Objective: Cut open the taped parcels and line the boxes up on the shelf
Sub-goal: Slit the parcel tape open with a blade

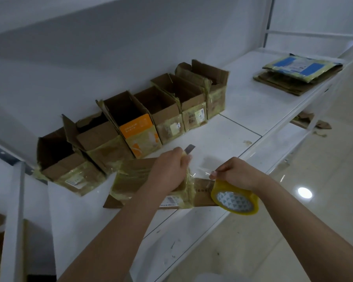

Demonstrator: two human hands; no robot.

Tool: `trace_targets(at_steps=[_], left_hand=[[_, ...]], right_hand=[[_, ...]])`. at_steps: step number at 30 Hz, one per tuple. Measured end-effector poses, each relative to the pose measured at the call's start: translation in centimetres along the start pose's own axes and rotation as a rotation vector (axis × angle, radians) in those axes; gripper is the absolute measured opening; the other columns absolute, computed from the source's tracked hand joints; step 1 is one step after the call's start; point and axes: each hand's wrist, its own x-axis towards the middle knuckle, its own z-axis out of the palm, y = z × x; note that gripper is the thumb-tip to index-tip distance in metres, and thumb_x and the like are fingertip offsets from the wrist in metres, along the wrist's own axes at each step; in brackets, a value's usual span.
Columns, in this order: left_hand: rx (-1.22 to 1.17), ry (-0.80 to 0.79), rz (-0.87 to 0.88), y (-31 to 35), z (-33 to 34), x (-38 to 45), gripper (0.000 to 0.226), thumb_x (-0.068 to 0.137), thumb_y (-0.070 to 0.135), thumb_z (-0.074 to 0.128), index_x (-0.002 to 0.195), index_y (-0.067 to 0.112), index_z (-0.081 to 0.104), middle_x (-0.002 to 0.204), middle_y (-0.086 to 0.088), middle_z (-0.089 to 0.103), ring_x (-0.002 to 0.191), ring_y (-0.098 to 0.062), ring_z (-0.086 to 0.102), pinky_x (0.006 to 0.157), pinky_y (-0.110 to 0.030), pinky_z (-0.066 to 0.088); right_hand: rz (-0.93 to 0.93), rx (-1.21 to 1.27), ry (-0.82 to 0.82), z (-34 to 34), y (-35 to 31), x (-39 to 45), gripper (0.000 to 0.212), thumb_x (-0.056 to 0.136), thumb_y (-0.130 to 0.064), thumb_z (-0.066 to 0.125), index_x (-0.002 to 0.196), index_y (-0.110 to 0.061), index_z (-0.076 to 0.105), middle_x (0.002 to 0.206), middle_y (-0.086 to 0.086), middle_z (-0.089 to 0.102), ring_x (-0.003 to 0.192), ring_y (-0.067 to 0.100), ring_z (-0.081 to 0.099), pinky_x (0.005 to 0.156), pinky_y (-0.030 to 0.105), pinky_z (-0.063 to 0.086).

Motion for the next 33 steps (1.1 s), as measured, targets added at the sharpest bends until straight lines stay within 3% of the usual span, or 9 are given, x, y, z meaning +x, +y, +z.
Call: trace_targets(at_steps=[2,5,9,13,18,22,25,28,33], left_hand=[[0.060,0.065,0.004,0.5,1.2,-0.1,0.025,0.095,0.034,0.058,0.090,0.016,0.042,0.075,0.007,0.047,0.072,-0.015,0.049,0.058,-0.026,0.032],[0.110,0.103,-0.016,0.7,2.2,0.2,0.017,0.093,0.020,0.057,0.097,0.014,0.041,0.091,-0.003,0.060,0.083,-0.023,0.062,0.059,-0.026,0.035],[0.139,0.097,-0.050,1.0,2.5,0.5,0.022,0.090,0.012,0.060,0.105,0.012,0.043,0.099,-0.007,0.062,0.084,-0.025,0.063,0.060,-0.028,0.037],[0.185,0.086,-0.020,0.7,3.1,0.4,0.040,0.084,0.014,0.069,0.112,0.010,0.040,0.102,-0.006,0.058,0.089,-0.024,0.063,0.063,-0.027,0.037],[0.114,0.075,0.003,0.3,2.7,-0.2,0.057,0.087,0.015,0.065,0.133,0.004,0.033,0.097,-0.005,0.056,0.093,-0.026,0.062,0.062,-0.026,0.037],[0.014,0.025,0.044,0.0,1.4,-0.9,0.023,0.083,0.016,0.066,0.095,0.008,0.048,0.074,0.001,0.042,0.081,-0.024,0.055,0.051,-0.030,0.029],[-0.049,-0.012,0.134,-0.4,-0.5,-2.0,0.033,0.079,0.012,0.067,0.109,0.005,0.057,0.078,-0.004,0.053,0.073,-0.019,0.052,0.059,-0.038,0.043],[-0.062,-0.099,0.286,-1.2,-2.5,-3.6,0.036,0.076,0.008,0.068,0.110,0.013,0.060,0.077,0.001,0.055,0.066,-0.009,0.048,0.060,-0.035,0.045],[0.003,-0.287,0.311,-4.9,-5.3,-5.5,0.053,0.079,0.012,0.070,0.129,0.024,0.055,0.111,0.000,0.062,0.097,-0.016,0.057,0.080,-0.042,0.052]], right_hand=[[0.012,0.032,-0.004,0.0,0.3,0.1,0.020,0.092,-0.035,0.063,0.090,-0.025,0.080,0.086,-0.010,0.072,0.088,0.012,0.065,0.084,0.030,0.053],[0.033,0.079,0.003,-0.5,1.0,0.1,0.022,0.093,-0.032,0.063,0.078,-0.030,0.078,0.081,-0.013,0.071,0.083,0.009,0.065,0.067,0.024,0.051],[0.036,0.068,0.011,-0.7,1.7,0.0,0.022,0.094,-0.030,0.062,0.079,-0.030,0.078,0.083,-0.017,0.071,0.088,0.008,0.064,0.088,0.030,0.051],[0.021,0.167,0.089,-0.6,1.1,0.0,0.021,0.094,-0.032,0.061,0.084,-0.030,0.079,0.091,-0.018,0.069,0.092,0.008,0.062,0.085,0.027,0.049],[-0.005,0.200,0.152,-0.4,0.8,-0.4,0.024,0.096,-0.029,0.059,0.081,-0.035,0.076,0.094,-0.014,0.069,0.096,0.013,0.063,0.093,0.035,0.051],[-0.041,0.244,0.183,-0.5,-0.2,-0.6,0.020,0.095,-0.032,0.062,0.082,-0.032,0.077,0.100,-0.005,0.069,0.092,0.012,0.062,0.085,0.033,0.052],[-0.085,0.251,0.200,-0.7,-1.2,-0.3,0.022,0.095,-0.031,0.062,0.079,-0.033,0.077,0.090,-0.013,0.070,0.086,0.007,0.063,0.074,0.025,0.050],[-0.105,0.253,0.192,-0.2,-2.6,-0.1,0.021,0.096,-0.032,0.061,0.084,-0.030,0.078,0.085,-0.015,0.070,0.080,0.005,0.064,0.064,0.019,0.047],[-0.111,0.301,0.120,1.4,-4.5,0.2,0.020,0.095,-0.029,0.063,0.087,-0.025,0.080,0.088,-0.010,0.074,0.082,0.011,0.069,0.072,0.027,0.054]])
